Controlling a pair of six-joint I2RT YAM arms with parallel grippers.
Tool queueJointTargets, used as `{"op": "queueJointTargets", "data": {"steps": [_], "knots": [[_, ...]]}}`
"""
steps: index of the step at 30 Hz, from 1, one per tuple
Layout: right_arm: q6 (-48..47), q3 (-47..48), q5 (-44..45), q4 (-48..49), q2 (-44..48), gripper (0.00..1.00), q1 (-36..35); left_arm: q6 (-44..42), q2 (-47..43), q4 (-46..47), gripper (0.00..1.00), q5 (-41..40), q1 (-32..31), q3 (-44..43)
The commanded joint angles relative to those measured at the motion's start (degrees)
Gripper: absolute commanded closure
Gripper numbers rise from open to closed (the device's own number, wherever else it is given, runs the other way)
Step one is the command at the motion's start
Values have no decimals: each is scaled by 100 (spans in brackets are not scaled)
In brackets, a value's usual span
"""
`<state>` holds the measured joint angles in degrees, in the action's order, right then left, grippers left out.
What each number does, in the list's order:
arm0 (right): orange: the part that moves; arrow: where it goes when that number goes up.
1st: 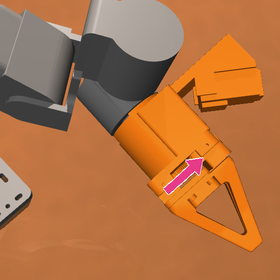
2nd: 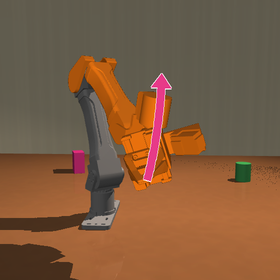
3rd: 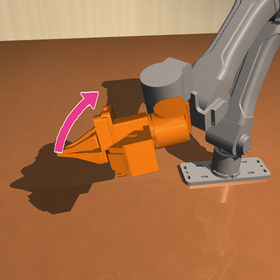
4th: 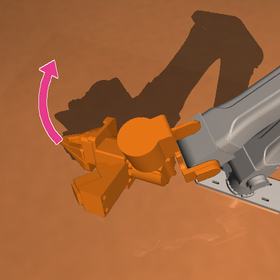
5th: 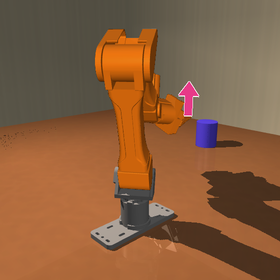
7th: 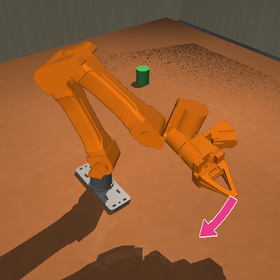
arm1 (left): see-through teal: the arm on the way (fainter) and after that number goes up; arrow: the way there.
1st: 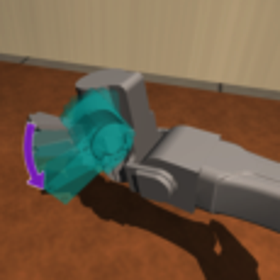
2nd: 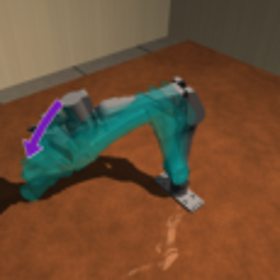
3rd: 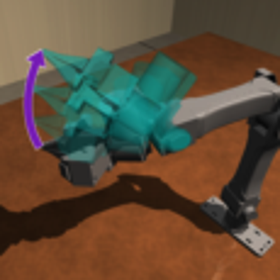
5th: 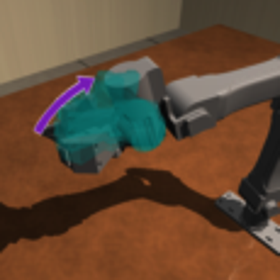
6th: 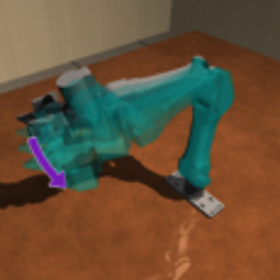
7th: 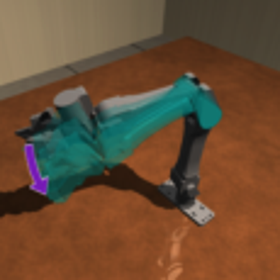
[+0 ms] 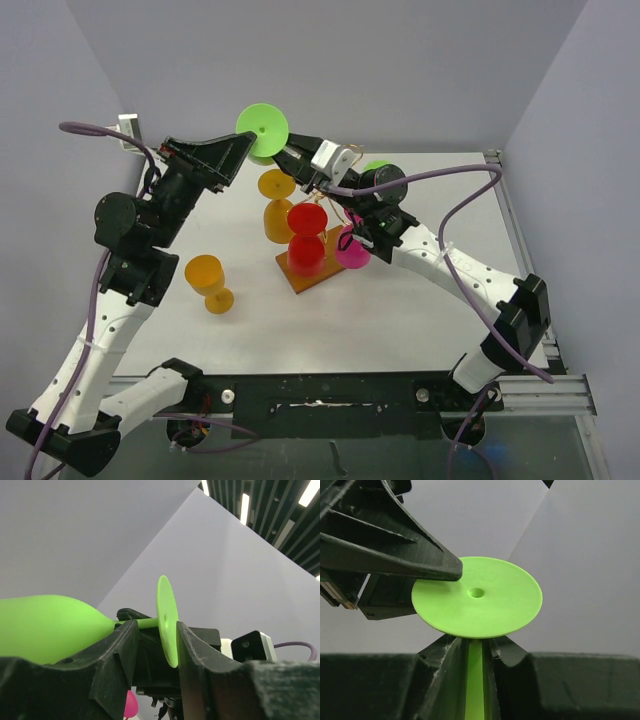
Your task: Place the wine glass upside down on the wine glass rack
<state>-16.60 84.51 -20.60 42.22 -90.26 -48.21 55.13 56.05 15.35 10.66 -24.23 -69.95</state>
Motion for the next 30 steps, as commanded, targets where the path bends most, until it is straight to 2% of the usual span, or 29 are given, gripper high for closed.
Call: {"op": "queueJointTargets", "data": {"steps": [1, 7, 9, 11, 14, 16, 18, 20, 24, 30], "knots": [[-132, 22, -280, 767, 13, 100, -66, 104, -123, 128, 71, -206, 32, -123], [-30, 15, -444, 840, -9, 100, -72, 120, -197, 222, 90, -263, 32, -71], [-4, 13, -476, 850, -9, 100, -75, 125, -223, 245, 100, -274, 32, -42], [56, 0, -486, 869, -10, 100, -75, 125, -252, 276, 100, -308, 32, -21], [201, -58, -408, 966, 18, 85, -90, -38, -285, 311, 100, -329, 32, -52], [284, -110, -306, 981, 68, 66, -107, -295, -283, 205, 100, -376, 32, -214], [363, -206, -159, 981, 175, 44, -131, -582, -250, 5, 100, -491, 32, -431], [406, -333, -3, 935, 309, 32, -142, -856, -210, -179, 100, -657, 32, -583], [468, -835, 477, 657, 829, 24, -186, -1167, -49, -969, 100, -1240, 38, -983], [704, -1501, 1328, -48, 1771, 21, -192, -1290, 109, -1425, 100, -1547, 103, -1058]]}}
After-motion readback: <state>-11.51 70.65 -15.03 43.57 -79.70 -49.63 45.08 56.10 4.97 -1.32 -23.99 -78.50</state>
